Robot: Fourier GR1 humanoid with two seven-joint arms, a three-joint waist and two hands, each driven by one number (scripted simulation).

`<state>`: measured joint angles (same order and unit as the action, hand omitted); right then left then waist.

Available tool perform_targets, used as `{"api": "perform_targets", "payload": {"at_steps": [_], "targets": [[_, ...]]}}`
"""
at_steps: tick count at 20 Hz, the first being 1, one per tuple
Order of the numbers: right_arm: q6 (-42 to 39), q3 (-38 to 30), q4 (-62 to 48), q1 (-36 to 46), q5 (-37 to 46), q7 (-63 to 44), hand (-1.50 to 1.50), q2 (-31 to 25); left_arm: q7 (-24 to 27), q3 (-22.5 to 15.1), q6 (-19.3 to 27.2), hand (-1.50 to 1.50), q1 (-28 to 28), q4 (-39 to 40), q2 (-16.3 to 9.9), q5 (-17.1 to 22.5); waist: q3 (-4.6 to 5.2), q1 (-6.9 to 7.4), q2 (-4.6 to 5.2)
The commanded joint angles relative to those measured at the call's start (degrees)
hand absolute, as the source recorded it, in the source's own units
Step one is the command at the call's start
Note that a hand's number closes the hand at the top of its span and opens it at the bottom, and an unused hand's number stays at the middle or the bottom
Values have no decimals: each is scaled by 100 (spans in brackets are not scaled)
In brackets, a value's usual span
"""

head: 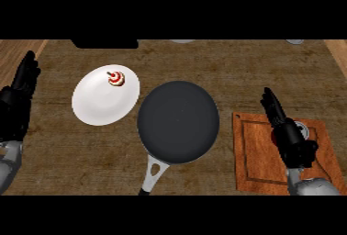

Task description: Pick the can from the cutting board and place it in the pan

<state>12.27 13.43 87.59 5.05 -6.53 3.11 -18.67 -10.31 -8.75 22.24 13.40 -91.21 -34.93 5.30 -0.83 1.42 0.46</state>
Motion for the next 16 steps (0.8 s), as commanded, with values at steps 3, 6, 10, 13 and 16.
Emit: {"api": "perform_targets", "payload": {"at_steps": [3,6,10,13,16], "targets": [[-1966,125,358,671,-1095,283,-150,-325,-187,36,-98,0,-281,603,38,21,79,-25,-1],[-3196,216,680,1049,-1838,643,-150,-487,-517,-15,-234,0,-550,839,94,228,61,157,49],[-1079,-1402,-611,691,-634,1098,150,-919,-405,69,-417,0,-916,1038,188,494,74,-99,58],[-2653,-2011,-858,506,-2531,1630,150,-801,-519,189,-621,0,-910,1001,75,656,57,-122,2],[-4053,-2085,-1785,401,-2188,2858,-150,-1388,-316,210,-675,0,-805,1374,204,573,67,-106,4]]}}
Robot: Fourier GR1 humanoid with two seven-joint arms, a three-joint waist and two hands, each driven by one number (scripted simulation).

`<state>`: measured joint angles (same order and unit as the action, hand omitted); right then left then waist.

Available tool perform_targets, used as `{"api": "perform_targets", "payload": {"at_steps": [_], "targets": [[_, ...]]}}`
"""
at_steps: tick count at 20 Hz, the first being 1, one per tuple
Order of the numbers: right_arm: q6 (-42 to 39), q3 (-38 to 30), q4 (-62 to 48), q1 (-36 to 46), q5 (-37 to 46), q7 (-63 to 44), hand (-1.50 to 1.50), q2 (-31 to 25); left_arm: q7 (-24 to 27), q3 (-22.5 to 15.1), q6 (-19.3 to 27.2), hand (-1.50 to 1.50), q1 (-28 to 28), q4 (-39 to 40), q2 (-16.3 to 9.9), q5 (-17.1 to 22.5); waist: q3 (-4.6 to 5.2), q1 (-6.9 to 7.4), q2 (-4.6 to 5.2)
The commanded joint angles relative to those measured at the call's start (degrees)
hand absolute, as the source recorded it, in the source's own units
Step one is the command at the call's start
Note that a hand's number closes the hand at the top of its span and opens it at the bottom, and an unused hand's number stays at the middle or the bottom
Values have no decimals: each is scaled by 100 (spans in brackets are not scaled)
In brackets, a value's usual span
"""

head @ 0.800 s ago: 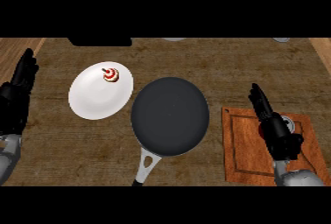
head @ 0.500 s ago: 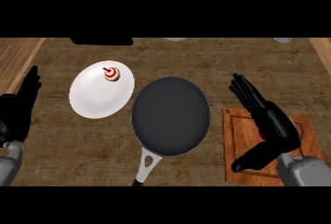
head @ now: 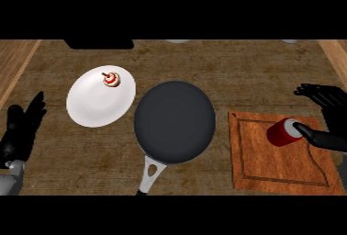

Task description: Pick the can from the cutting board and place it in the pan

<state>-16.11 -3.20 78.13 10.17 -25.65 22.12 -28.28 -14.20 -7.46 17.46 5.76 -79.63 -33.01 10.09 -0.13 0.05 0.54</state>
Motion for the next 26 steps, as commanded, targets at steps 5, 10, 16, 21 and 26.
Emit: {"api": "perform_targets", "payload": {"at_steps": [5,10,16,21,26], "targets": [[-1823,-501,-814,78,330,1045,-150,-1324,282,153,-279,0,219,697,197,-48,13,-39,-39],[-1333,-166,-311,548,1399,308,-150,-2128,280,77,-228,0,130,660,313,-96,26,0,-61],[-1368,569,316,907,2725,-341,-150,-2808,155,43,-331,0,285,679,226,-193,24,72,-40],[-1431,1271,925,1058,3552,-1058,-150,-2818,370,137,-281,0,194,815,347,-226,23,42,-52],[-1526,1450,1350,689,4153,-1196,-150,-2863,136,248,-305,0,226,695,321,-297,14,-45,-64]]}}
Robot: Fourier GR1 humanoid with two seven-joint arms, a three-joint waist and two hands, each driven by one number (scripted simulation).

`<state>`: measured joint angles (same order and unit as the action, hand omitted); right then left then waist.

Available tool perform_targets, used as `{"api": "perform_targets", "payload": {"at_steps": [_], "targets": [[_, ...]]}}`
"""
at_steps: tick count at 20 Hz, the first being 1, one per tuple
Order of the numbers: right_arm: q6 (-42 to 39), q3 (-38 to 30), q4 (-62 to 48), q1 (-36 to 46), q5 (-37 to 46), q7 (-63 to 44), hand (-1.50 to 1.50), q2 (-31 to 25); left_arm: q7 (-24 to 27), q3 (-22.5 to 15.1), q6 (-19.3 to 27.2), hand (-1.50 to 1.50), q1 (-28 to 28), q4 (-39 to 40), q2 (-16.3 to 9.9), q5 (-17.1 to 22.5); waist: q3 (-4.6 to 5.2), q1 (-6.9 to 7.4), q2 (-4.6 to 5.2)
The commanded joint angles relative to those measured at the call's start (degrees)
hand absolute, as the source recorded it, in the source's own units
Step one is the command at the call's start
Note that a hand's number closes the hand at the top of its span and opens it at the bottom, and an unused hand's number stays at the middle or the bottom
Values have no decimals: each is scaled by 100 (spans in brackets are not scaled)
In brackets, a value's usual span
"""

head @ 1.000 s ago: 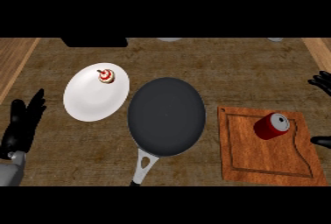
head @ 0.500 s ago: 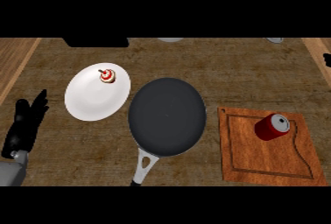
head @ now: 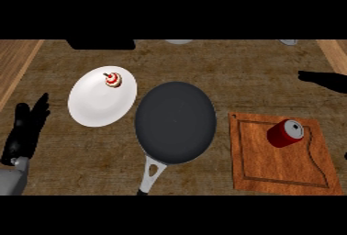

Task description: Pick the can from the cutting board and place it in the pan

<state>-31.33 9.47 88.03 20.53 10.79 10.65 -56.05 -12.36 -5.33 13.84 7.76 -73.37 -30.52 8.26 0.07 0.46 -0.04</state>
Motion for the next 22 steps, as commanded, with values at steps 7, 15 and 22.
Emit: {"api": "perform_targets", "payload": {"at_steps": [7,15,22], "targets": [[194,682,280,-483,1552,-453,-150,770,-134,239,-95,0,121,26,161,-227,-8,-44,4],[68,426,-138,-351,2460,-255,-150,1079,-94,248,-118,0,-230,-291,558,-564,-8,-25,3],[-162,221,-149,-489,2985,-29,-150,1374,120,633,-323,0,-439,-271,657,-667,-7,-25,0]]}}
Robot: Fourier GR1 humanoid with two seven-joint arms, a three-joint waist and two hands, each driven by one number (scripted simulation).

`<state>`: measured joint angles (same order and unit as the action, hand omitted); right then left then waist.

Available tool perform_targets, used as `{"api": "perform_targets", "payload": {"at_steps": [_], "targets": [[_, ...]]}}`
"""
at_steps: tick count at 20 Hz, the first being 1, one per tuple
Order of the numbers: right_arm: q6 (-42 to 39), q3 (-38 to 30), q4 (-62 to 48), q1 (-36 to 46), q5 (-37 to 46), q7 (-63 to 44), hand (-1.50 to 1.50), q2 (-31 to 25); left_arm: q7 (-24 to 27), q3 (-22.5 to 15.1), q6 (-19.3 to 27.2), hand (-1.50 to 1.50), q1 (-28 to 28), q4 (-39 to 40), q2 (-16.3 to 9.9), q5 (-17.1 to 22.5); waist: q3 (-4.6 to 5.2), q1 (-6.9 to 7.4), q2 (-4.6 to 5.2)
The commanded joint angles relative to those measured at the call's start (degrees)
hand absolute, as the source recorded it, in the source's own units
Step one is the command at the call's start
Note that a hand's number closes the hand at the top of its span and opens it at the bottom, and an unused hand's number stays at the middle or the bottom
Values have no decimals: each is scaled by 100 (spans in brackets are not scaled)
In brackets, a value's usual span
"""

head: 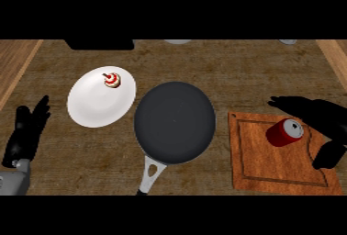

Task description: Pick the can from the cutting board and place it in the pan

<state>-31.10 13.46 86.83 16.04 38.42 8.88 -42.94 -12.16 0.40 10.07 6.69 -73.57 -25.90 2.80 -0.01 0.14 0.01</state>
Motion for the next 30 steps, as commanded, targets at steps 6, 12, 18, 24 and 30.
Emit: {"api": "perform_targets", "payload": {"at_steps": [6,12,18,24,30], "targets": [[288,-139,-940,223,876,563,-150,629,-195,360,-267,0,102,-106,-2,-217,0,20,3],[-276,-367,-355,17,1082,334,-150,864,-97,418,-391,0,-115,-273,297,-394,1,4,-5],[40,-418,-1007,96,1609,597,-150,1175,-196,623,-527,0,72,-153,309,-545,1,4,0],[482,-510,-1792,173,2077,1184,-150,917,-113,749,-615,0,268,120,365,-616,0,-1,8],[1570,-403,-1945,283,2528,1517,150,1232,-308,768,-643,0,95,-234,386,-704,-2,19,5]]}}
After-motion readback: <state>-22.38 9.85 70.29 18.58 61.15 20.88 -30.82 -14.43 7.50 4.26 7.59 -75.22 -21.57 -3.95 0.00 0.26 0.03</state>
